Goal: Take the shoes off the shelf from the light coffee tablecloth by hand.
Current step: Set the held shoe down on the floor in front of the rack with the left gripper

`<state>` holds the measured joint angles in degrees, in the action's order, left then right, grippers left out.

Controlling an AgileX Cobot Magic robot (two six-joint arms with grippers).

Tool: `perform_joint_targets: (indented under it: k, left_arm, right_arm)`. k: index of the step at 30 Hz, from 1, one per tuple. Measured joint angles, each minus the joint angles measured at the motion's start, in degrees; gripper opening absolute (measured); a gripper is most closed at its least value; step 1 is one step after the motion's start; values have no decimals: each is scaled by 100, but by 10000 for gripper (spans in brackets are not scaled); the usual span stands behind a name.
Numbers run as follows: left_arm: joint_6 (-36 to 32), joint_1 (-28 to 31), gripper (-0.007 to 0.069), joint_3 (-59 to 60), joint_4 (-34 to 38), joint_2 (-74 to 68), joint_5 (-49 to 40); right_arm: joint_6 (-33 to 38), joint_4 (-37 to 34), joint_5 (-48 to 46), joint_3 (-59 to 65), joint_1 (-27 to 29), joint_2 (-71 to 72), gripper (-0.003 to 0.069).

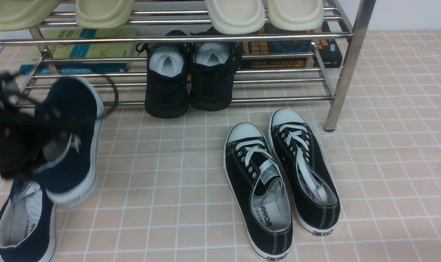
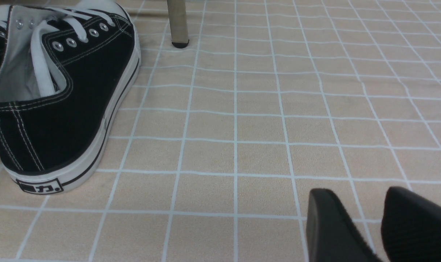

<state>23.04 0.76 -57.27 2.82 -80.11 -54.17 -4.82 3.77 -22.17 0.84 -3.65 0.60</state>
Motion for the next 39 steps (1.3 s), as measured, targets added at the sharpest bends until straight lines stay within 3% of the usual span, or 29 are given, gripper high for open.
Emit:
perform_joint_targets:
  k: [9,39]
  left_arm:
    - [-708,0,34,307,410,14,197]
    - [-723,0,71,307,203,-572,224]
  right_arm:
    - [0,0,0,0,0,0,239]
    - [0,0,0,0,0,0,240]
